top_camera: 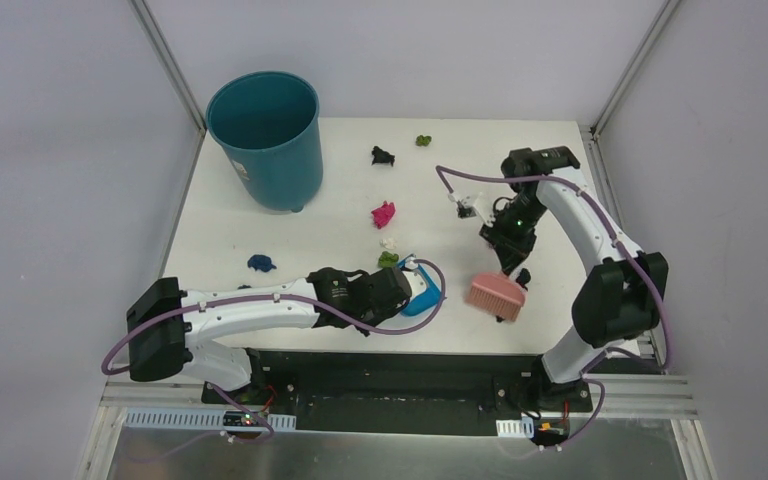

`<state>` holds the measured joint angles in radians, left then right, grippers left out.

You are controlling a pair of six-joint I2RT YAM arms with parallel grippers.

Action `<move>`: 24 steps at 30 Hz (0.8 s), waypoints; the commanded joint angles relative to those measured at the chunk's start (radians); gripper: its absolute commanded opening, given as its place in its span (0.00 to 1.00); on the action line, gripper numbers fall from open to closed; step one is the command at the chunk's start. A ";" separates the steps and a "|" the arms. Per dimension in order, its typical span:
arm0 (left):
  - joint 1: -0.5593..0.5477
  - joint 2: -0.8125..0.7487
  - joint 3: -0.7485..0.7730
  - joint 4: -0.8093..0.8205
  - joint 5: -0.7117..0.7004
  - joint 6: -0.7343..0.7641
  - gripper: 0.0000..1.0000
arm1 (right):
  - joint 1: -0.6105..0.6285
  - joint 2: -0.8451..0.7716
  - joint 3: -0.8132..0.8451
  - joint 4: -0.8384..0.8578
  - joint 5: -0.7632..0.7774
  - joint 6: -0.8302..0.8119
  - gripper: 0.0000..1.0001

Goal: Sweep away the paper scraps from the table

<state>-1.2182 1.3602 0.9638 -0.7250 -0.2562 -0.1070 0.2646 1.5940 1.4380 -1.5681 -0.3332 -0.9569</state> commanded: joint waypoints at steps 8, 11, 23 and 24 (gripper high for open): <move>-0.006 0.024 -0.004 0.045 0.077 0.001 0.00 | -0.001 0.167 0.390 0.044 0.112 0.149 0.00; -0.006 0.030 -0.001 0.045 0.086 0.004 0.00 | -0.016 0.138 0.445 0.005 0.102 0.188 0.00; -0.051 0.156 0.172 -0.078 0.189 0.025 0.00 | -0.233 -0.099 0.129 0.295 0.523 0.326 0.00; -0.052 0.179 0.206 -0.112 0.188 0.021 0.00 | -0.244 -0.108 0.106 0.316 0.532 0.339 0.00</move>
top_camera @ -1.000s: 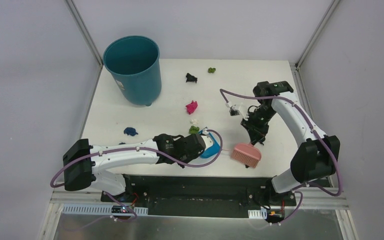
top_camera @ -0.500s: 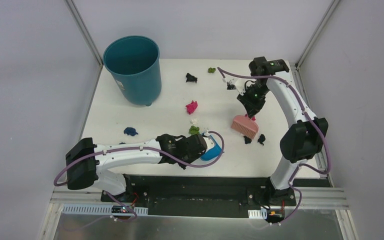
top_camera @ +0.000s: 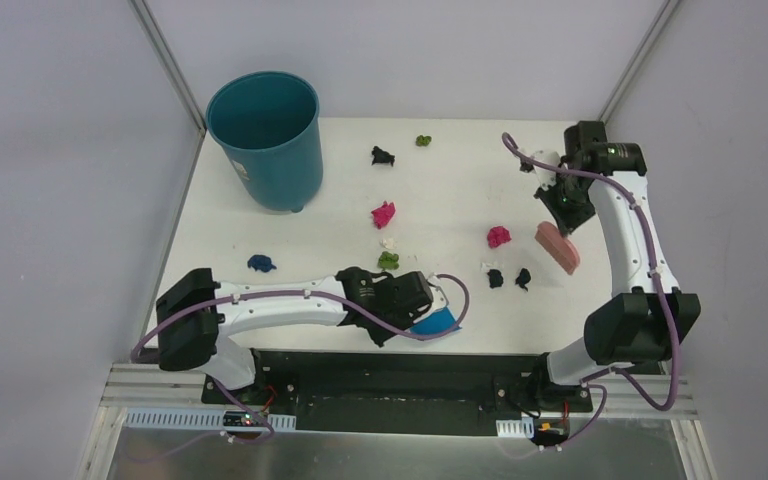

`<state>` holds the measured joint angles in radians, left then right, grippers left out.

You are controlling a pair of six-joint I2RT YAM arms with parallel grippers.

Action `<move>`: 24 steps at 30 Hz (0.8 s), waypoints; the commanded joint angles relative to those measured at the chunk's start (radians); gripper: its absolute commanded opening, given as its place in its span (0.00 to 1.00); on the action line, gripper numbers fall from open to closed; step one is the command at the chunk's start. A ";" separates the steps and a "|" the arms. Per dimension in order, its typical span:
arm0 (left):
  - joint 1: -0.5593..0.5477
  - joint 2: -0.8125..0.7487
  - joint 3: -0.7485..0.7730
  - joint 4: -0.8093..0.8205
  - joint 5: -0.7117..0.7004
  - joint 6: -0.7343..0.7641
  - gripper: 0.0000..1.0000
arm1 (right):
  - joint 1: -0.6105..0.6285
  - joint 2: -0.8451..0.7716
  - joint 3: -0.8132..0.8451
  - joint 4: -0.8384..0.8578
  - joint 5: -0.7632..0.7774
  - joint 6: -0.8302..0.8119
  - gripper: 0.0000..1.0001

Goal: Sweep away the paper scraps from the table

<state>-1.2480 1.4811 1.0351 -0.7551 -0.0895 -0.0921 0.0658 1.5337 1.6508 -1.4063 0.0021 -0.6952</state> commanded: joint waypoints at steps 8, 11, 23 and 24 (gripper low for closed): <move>-0.023 0.248 0.372 -0.289 0.063 -0.030 0.00 | -0.056 -0.053 -0.185 0.236 0.136 0.209 0.00; -0.022 0.328 0.464 -0.346 0.067 -0.040 0.00 | -0.049 -0.030 -0.198 0.232 0.087 0.230 0.00; -0.018 0.499 0.637 -0.361 0.088 -0.031 0.00 | 0.164 -0.062 -0.339 0.215 -0.075 0.296 0.00; -0.016 0.505 0.646 -0.360 0.088 -0.027 0.00 | 0.173 -0.062 -0.338 0.207 -0.096 0.302 0.00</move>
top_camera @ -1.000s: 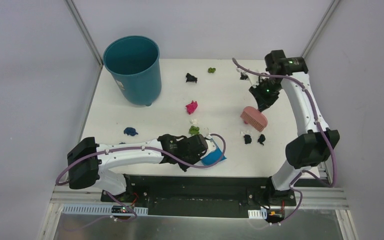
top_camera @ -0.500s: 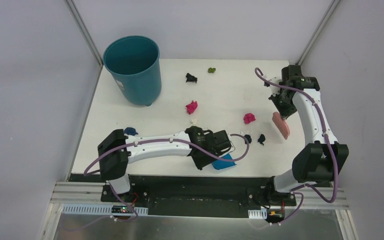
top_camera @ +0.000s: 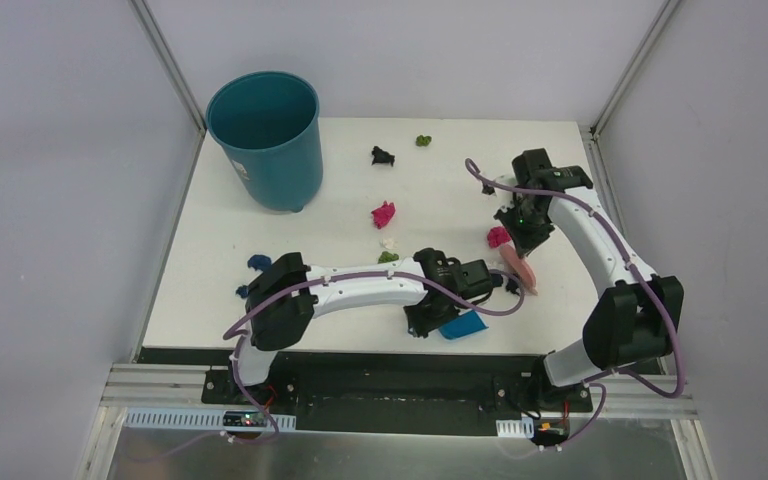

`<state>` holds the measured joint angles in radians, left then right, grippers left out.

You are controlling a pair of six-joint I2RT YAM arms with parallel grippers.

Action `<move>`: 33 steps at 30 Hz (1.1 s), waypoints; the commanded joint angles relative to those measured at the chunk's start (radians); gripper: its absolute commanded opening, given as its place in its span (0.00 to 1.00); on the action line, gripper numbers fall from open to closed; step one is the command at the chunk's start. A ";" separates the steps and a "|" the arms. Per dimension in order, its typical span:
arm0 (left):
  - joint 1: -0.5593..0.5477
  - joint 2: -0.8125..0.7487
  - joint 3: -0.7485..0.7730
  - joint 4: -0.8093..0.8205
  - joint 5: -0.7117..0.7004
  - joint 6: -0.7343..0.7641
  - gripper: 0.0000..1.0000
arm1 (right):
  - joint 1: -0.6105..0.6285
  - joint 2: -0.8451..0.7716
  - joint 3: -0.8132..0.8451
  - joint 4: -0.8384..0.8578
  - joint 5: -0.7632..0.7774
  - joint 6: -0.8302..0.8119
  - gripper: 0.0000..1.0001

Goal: Sweep away the paper scraps from the table

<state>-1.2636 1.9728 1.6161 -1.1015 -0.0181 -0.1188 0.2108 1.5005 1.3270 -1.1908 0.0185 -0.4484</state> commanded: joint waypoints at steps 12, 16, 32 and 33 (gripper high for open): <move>0.015 0.067 0.086 0.026 -0.026 0.032 0.00 | 0.045 -0.025 0.175 -0.297 -0.589 0.101 0.00; 0.015 0.015 0.029 0.039 -0.034 0.015 0.00 | 0.042 -0.041 0.241 -0.308 -0.497 0.107 0.00; 0.037 -0.251 -0.152 -0.057 -0.079 -0.055 0.00 | -0.027 0.076 0.439 -0.043 0.095 -0.010 0.00; 0.044 -0.249 -0.149 -0.070 -0.082 -0.055 0.00 | -0.027 0.091 0.436 -0.019 0.122 -0.019 0.00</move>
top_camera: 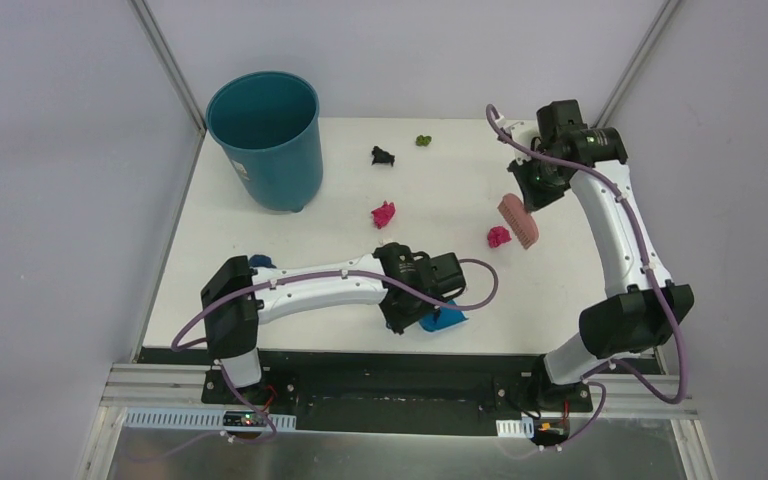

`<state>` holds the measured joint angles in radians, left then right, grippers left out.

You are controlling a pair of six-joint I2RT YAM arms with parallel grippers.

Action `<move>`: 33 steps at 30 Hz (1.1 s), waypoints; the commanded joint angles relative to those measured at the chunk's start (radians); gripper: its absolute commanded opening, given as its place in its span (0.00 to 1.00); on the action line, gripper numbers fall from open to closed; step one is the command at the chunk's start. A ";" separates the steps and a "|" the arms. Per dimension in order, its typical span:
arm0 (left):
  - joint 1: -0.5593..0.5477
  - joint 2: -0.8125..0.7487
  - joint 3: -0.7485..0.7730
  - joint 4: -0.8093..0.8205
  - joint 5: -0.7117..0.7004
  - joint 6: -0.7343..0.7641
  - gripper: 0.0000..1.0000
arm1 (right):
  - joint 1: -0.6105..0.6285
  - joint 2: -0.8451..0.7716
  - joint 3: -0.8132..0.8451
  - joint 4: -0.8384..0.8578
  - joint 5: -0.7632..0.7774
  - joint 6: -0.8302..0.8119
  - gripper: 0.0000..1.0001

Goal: Sweep away the paper scraps from the table

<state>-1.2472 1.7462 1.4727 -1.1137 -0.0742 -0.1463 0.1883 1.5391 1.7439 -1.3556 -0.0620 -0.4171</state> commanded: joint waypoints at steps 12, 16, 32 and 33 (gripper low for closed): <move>0.136 0.049 0.000 -0.063 0.020 0.020 0.00 | 0.003 0.240 0.003 0.326 0.296 -0.063 0.00; 0.144 0.097 0.027 -0.048 0.036 0.041 0.00 | 0.034 0.269 0.010 0.245 0.086 -0.013 0.00; 0.167 0.248 0.139 0.003 0.101 0.098 0.00 | 0.196 0.196 -0.168 0.080 -0.336 0.096 0.00; 0.167 0.254 0.144 0.004 0.101 0.098 0.00 | 0.200 0.187 -0.172 0.070 -0.353 0.099 0.00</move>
<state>-1.0908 1.9774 1.5677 -1.1385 -0.0025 -0.0772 0.3676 1.7725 1.6066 -1.1912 -0.2104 -0.3786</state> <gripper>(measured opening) 0.204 0.092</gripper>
